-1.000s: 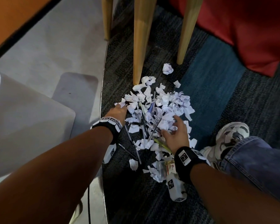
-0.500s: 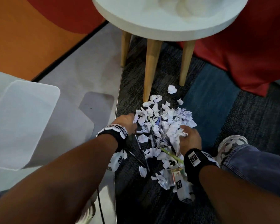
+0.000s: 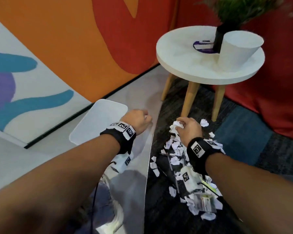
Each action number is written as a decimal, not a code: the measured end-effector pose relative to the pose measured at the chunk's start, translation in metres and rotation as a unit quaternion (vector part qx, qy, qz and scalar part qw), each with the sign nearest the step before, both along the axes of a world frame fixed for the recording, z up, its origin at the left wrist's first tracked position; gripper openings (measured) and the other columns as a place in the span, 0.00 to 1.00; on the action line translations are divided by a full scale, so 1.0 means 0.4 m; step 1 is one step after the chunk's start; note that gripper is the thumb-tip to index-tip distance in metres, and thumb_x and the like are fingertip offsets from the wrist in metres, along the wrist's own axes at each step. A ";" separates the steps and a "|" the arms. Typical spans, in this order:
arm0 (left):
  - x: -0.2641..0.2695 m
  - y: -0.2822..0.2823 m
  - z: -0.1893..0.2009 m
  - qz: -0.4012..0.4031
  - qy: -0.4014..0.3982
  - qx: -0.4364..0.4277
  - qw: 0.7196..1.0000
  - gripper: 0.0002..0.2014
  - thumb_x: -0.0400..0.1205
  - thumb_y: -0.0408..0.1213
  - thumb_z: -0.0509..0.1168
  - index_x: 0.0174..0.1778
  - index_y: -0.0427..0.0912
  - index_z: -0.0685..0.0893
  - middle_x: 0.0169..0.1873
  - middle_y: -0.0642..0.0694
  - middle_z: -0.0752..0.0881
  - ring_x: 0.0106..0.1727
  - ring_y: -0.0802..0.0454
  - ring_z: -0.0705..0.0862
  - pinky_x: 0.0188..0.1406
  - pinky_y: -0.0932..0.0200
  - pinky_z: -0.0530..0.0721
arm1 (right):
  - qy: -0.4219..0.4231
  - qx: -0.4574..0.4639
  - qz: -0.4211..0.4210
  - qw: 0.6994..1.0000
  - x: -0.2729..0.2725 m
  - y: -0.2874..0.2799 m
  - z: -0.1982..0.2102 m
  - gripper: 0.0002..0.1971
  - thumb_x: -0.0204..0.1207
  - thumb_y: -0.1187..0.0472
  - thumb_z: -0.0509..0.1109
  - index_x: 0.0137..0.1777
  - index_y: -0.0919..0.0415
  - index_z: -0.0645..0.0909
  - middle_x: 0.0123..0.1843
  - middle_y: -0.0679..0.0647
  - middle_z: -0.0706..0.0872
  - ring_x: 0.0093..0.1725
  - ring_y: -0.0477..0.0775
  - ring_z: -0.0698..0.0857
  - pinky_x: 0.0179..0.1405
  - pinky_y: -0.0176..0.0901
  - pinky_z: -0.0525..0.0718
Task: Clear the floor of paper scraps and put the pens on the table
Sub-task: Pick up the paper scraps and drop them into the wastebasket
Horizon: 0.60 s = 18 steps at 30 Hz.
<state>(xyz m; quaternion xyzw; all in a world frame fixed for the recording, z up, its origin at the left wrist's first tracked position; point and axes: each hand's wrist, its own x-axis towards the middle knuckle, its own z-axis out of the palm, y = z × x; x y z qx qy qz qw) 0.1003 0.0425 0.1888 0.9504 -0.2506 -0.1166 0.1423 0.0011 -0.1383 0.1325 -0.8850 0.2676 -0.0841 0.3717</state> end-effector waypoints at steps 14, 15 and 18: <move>0.070 0.315 -0.010 0.150 -0.003 -0.017 0.989 0.19 0.75 0.36 0.69 0.63 0.45 0.79 0.56 0.41 0.82 0.55 0.41 0.82 0.49 0.56 0.75 | -0.099 0.004 0.183 0.978 0.205 0.346 0.103 0.15 0.70 0.68 0.73 0.55 0.54 0.85 0.48 0.48 0.80 0.48 0.52 0.85 0.56 0.42 0.82; 0.075 0.320 -0.014 0.149 0.002 -0.014 0.989 0.19 0.75 0.35 0.69 0.62 0.46 0.79 0.56 0.41 0.82 0.55 0.41 0.82 0.49 0.56 0.75 | -0.097 0.004 0.188 0.977 0.215 0.359 0.105 0.14 0.70 0.67 0.74 0.55 0.54 0.84 0.47 0.47 0.80 0.47 0.51 0.84 0.54 0.41 0.82; 0.086 0.335 -0.033 0.141 0.019 0.005 0.990 0.19 0.75 0.33 0.69 0.63 0.47 0.80 0.57 0.42 0.84 0.57 0.43 0.82 0.51 0.56 0.78 | -0.088 -0.010 0.200 0.976 0.243 0.385 0.105 0.14 0.71 0.65 0.75 0.55 0.52 0.82 0.46 0.45 0.81 0.44 0.46 0.81 0.46 0.33 0.76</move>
